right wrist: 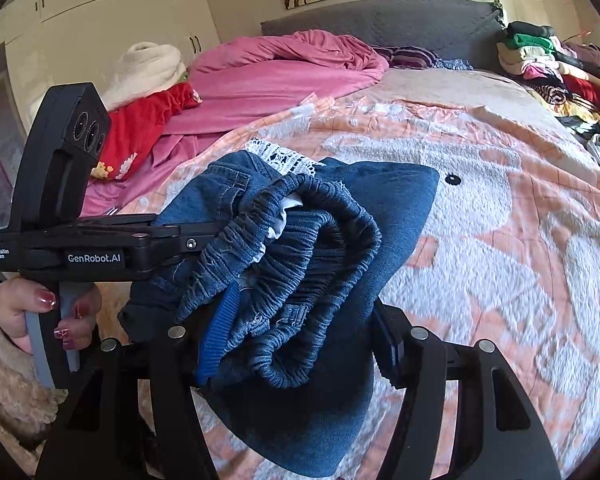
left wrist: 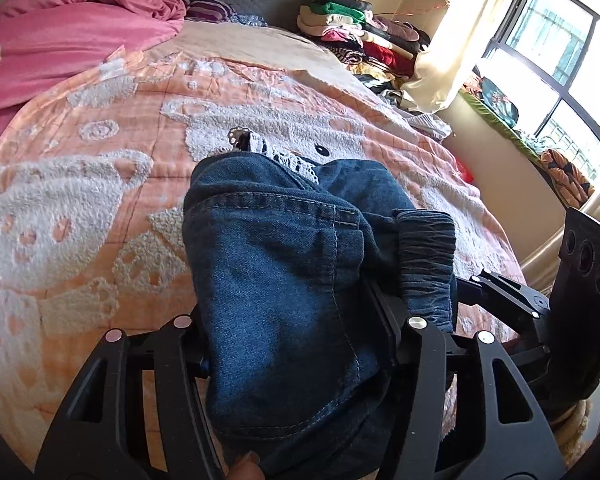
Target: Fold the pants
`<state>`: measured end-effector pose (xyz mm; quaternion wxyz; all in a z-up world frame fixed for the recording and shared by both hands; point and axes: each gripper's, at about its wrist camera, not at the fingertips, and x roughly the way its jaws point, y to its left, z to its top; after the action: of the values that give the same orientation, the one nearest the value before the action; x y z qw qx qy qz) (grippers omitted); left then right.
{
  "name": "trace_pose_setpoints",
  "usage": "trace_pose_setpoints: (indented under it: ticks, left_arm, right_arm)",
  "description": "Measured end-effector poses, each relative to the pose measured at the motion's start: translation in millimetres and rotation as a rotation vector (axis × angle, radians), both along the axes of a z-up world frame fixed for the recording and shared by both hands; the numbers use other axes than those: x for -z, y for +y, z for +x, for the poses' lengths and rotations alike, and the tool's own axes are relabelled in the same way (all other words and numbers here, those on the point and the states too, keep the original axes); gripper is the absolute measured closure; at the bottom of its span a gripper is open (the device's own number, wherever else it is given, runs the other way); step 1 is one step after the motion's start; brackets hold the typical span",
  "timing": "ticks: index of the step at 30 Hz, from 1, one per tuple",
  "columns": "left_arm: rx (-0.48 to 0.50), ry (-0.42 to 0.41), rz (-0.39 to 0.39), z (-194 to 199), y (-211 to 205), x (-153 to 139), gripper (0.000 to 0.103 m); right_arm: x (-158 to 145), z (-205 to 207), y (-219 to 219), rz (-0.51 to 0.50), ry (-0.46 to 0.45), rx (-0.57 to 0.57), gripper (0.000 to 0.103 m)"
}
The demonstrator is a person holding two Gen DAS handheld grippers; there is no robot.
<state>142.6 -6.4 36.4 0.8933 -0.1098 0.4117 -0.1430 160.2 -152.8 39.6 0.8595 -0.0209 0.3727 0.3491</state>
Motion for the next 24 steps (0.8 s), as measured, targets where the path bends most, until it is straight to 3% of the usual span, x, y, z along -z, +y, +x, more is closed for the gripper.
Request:
trace_pose_setpoints:
  ticks: [9,21,24]
  left_arm:
    - [-0.014,0.004,0.030,31.0,9.7,5.9,0.054]
    - [-0.021,0.065,0.064,50.5,13.2,46.7,0.052]
    - [-0.030,0.075,0.057,49.8,15.6,51.5,0.049]
  right_arm:
    - [8.7,29.5,14.7,-0.029,0.013,0.009,0.043]
    - [45.3,49.0,15.4,-0.043,0.104,0.066,0.042]
    - [49.9,49.2,13.4,-0.040,0.119,0.083,0.037]
